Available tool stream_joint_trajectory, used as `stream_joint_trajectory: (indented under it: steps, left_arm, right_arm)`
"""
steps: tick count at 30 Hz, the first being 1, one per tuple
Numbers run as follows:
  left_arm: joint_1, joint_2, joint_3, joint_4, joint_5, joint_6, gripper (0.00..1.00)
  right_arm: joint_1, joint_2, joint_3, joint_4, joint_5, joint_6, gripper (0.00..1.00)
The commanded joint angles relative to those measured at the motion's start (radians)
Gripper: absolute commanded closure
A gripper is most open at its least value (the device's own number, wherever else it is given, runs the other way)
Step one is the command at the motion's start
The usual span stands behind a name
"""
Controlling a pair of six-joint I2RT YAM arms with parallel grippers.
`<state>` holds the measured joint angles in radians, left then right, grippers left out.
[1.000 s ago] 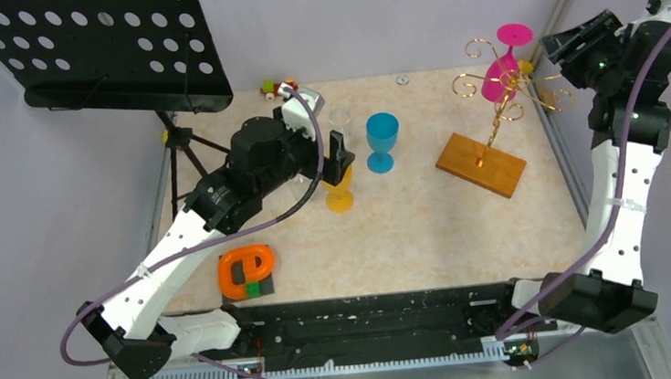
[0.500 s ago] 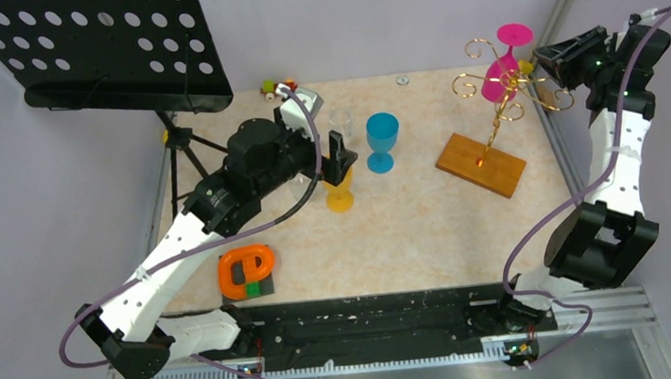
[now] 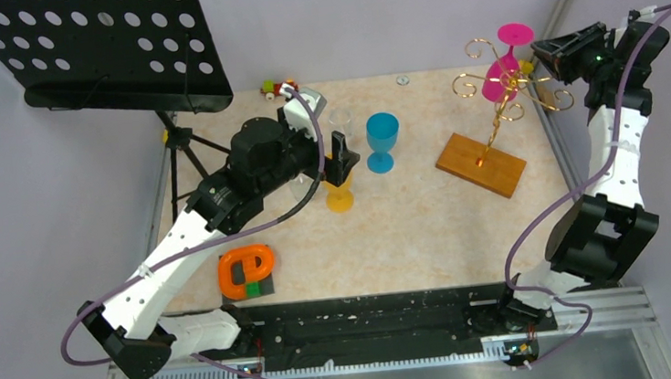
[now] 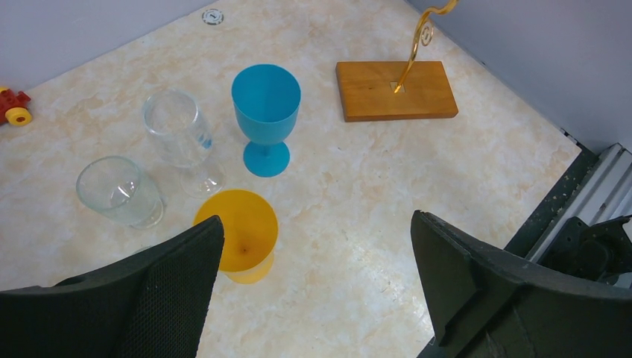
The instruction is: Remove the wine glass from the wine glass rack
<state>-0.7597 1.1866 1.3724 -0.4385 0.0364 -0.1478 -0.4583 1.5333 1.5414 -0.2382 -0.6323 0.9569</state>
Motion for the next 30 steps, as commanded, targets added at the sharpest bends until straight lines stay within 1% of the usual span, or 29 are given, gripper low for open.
stream_joint_trajectory:
  steps: [1,3,12,19,25,30]
  left_arm:
    - [0.003,-0.014,0.000,0.042,-0.004,-0.003,0.01]
    - [0.003,-0.017,-0.001,0.040,-0.003,-0.004,0.01]
    - [0.003,-0.034,-0.008,0.038,-0.014,-0.007,0.01]
    - [0.003,-0.049,-0.018,0.038,-0.027,-0.004,0.01]
    - [0.003,-0.057,-0.021,0.037,-0.027,-0.004,0.01]
    - [0.003,-0.070,-0.031,0.041,-0.027,-0.004,0.01]
  right_arm:
    - [0.009,0.006,0.068,0.051,0.018,0.023,0.73]
    - [0.012,0.015,0.071,0.050,0.028,0.032,0.71]
    - [0.061,0.067,0.154,-0.020,0.134,-0.005,0.70]
    - [0.101,0.084,0.187,-0.058,0.207,-0.048,0.66]
    - [0.113,0.106,0.187,-0.032,0.230,-0.024,0.67]
    - [0.113,0.118,0.152,0.063,0.221,0.030,0.67]
